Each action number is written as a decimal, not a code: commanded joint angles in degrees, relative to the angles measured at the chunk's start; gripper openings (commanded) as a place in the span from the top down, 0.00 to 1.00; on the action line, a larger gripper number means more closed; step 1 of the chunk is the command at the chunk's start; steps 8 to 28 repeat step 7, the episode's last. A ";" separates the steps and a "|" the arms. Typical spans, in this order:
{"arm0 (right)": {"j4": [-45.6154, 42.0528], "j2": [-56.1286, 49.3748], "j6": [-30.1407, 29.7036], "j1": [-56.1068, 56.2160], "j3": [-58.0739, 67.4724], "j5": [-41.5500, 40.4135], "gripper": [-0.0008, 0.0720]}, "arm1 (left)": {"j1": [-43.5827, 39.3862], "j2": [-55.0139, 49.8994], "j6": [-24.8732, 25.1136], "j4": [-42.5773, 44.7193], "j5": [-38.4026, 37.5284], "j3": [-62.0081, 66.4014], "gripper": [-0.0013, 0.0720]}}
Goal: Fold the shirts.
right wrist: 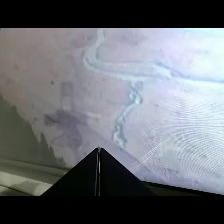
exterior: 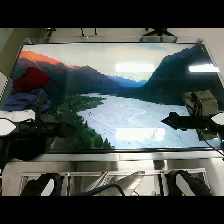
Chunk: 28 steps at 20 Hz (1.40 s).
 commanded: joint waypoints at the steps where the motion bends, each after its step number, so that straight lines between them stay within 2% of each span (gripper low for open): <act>1: 0.02 0.13 0.24 0.98 -0.68 -0.28 0.96 | -0.09 4.98 -0.90 0.42 1.11 -5.20 0.97; 7: 0.02 0.13 0.24 0.98 -0.68 -0.28 0.96 | -0.09 9.42 -1.99 0.42 2.29 -6.23 0.97; 28: 0.02 0.13 0.24 0.98 -0.68 -0.28 0.96 | -0.09 9.42 -1.99 0.42 2.29 -6.23 0.97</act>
